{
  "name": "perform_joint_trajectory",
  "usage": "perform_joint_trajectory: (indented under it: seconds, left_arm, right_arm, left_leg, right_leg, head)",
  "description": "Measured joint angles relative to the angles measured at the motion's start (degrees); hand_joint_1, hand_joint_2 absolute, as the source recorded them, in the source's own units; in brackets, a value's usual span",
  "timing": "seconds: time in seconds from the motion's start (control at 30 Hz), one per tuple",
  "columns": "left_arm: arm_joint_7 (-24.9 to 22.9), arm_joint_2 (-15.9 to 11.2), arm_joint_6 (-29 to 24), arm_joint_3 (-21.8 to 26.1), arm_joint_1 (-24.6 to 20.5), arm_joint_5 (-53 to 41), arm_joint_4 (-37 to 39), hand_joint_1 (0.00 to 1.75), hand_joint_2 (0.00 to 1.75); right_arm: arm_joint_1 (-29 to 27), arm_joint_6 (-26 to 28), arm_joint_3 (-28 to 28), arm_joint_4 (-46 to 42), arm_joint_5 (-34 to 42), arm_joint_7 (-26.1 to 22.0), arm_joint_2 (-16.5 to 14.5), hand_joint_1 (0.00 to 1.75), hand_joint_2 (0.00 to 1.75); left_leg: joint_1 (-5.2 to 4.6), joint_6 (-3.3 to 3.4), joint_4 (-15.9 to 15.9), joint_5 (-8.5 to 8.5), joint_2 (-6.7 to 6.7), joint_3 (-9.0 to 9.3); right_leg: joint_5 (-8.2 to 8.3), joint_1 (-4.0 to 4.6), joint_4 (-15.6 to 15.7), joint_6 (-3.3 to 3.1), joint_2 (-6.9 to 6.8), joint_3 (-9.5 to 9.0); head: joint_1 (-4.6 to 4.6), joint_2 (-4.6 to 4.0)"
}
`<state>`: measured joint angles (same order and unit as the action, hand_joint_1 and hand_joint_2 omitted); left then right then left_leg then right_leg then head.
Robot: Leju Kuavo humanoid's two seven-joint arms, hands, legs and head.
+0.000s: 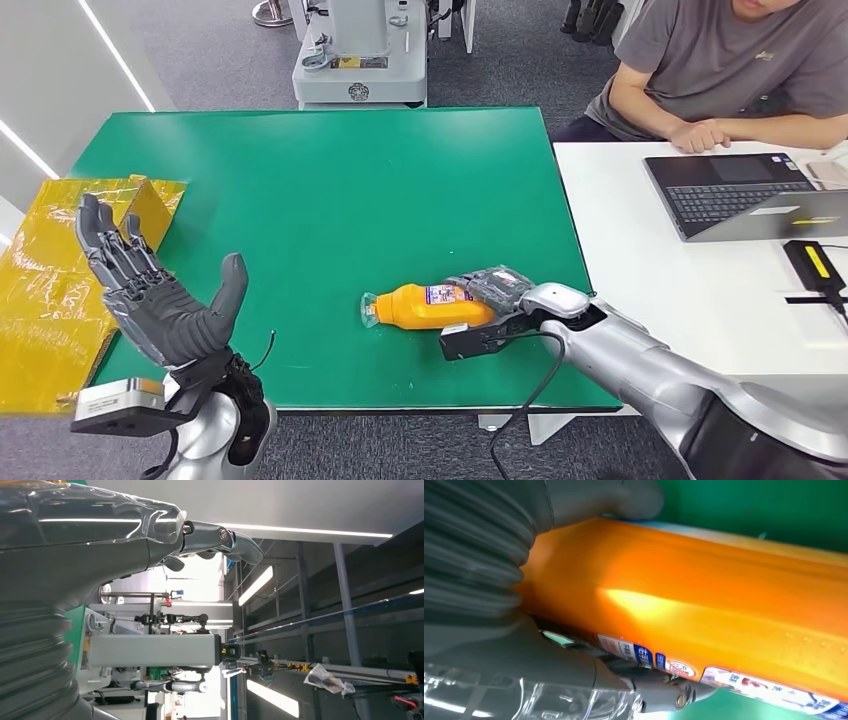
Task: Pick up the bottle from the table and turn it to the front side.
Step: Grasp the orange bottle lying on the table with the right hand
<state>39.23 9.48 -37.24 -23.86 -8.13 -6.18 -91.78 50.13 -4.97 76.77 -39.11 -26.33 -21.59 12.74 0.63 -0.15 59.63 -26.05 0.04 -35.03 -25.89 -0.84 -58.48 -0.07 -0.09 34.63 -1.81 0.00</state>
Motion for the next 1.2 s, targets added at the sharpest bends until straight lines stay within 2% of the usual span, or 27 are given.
perform_joint_trajectory:
  seconds: [0.23,0.57,0.83,1.0,1.2]
  left_arm:
    - [0.0,-0.1,-0.5,0.0,-0.1,0.5,0.0,0.0,1.75]
    - [0.0,-0.1,-1.2,-0.3,-0.1,0.4,0.1,0.0,1.75]
    - [0.0,-0.2,0.3,-0.2,-0.3,1.9,1.5,0.0,1.75]
    - [0.0,-0.3,0.6,-0.2,-0.2,2.2,2.1,0.0,1.75]
    - [0.0,-0.4,2.5,-0.2,-0.2,2.1,2.9,0.0,1.75]
  right_arm:
    - [-1.5,2.4,-2.2,-0.4,-1.0,-0.1,0.0,1.75,1.75]
    - [-5.7,6.8,-8.2,-4.5,-1.3,-0.8,0.0,1.75,1.75]
    - [-13.5,9.6,-20.1,-17.2,4.1,-4.8,0.3,1.75,1.75]
    - [-16.6,10.3,-25.1,-22.6,4.5,-5.6,0.4,1.75,1.75]
    - [-22.7,14.7,-32.2,-32.5,3.8,-7.8,0.3,1.75,1.75]
  left_leg:
    - [0.0,0.0,0.0,0.0,0.0,0.02]
    - [0.0,0.0,0.0,0.0,0.0,-0.01]
    - [0.01,-0.02,0.0,-0.03,-0.01,-0.08]
    - [0.0,-0.02,0.0,-0.03,-0.01,-0.1]
    - [0.0,-0.01,0.0,-0.04,-0.02,-0.13]
  right_leg:
    - [0.0,0.0,0.0,0.0,0.01,0.0]
    - [0.0,0.0,0.0,0.0,0.01,0.02]
    - [-0.04,0.01,0.0,-0.01,0.0,0.11]
    - [-0.05,0.01,0.0,0.0,0.0,0.11]
    - [-0.05,0.0,0.0,0.0,-0.02,0.12]
  head:
    - [0.0,0.0]
    - [0.01,0.0]
    - [-0.01,0.0]
    - [0.01,0.0]
    - [0.01,0.0]
